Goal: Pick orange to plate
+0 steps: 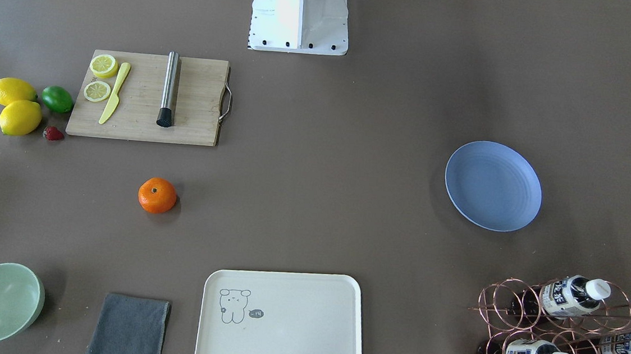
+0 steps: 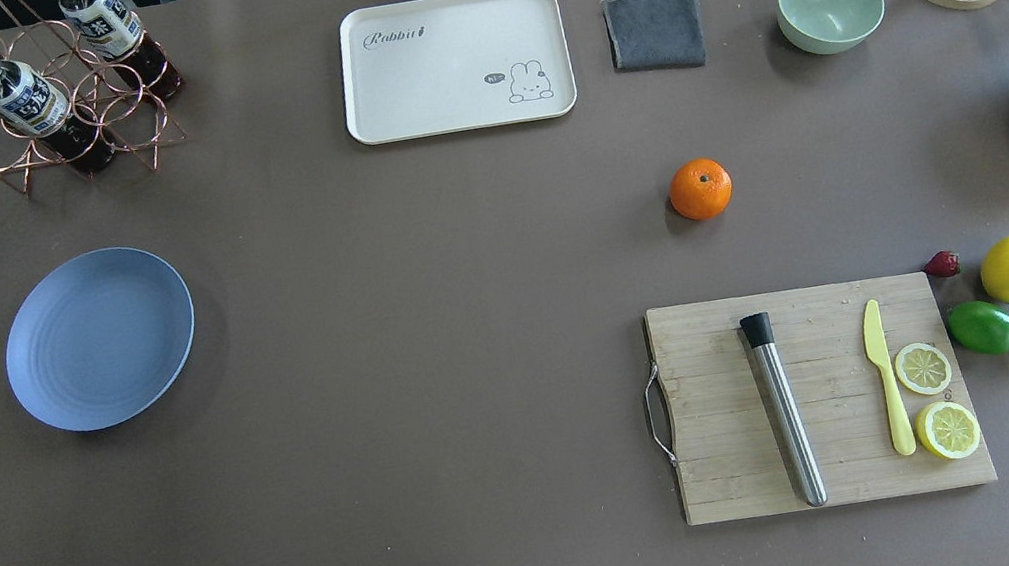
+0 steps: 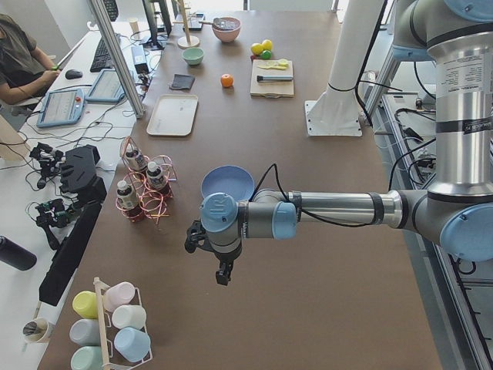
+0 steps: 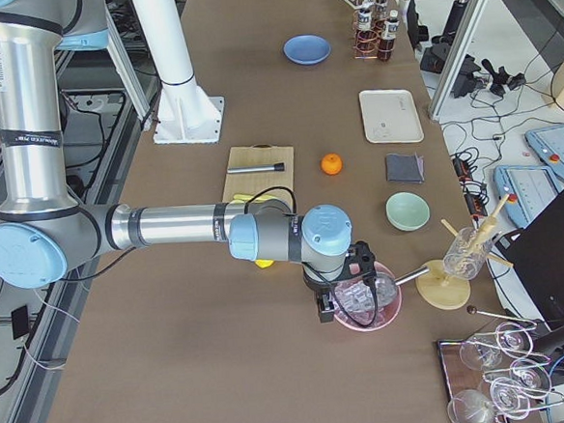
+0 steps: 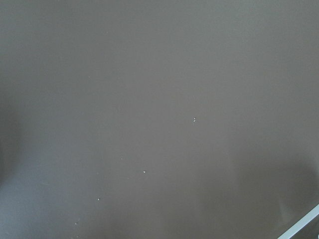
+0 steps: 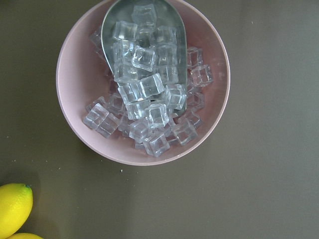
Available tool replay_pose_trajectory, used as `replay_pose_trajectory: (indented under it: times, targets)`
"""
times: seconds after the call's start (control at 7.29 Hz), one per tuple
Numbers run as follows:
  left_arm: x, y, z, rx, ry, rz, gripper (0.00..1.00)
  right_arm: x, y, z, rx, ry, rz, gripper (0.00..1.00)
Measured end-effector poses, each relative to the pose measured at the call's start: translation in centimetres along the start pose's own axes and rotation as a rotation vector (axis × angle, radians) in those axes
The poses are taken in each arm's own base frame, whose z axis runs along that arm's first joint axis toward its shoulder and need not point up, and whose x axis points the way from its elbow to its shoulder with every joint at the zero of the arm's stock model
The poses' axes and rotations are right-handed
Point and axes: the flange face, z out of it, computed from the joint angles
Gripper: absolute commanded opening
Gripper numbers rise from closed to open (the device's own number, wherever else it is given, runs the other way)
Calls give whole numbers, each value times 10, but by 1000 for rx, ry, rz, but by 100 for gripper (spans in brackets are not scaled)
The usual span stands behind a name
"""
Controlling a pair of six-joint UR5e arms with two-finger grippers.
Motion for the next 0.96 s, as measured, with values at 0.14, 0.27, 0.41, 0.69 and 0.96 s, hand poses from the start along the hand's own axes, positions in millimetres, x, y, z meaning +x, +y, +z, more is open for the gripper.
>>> replay_pose_trajectory:
  times: [0.14,0.27,0.41,0.69,0.96]
  targets:
    - [-4,1,3,-6,2,-9,98,-1,0,0,1,0,-2,100]
    - [-6,0,5,-6,2,-11,98,-2,-1,-2,5,1,-6,100]
    - [-7,-2,5,3,-1,-2,98,-3,-1,-3,9,1,-11,100]
    - [-15,-1,14,3,0,0,98,-8,-2,-5,15,-5,-22,100]
    - [-18,-3,20,6,35,-7,98,-14,-4,-6,17,-9,-36,100]
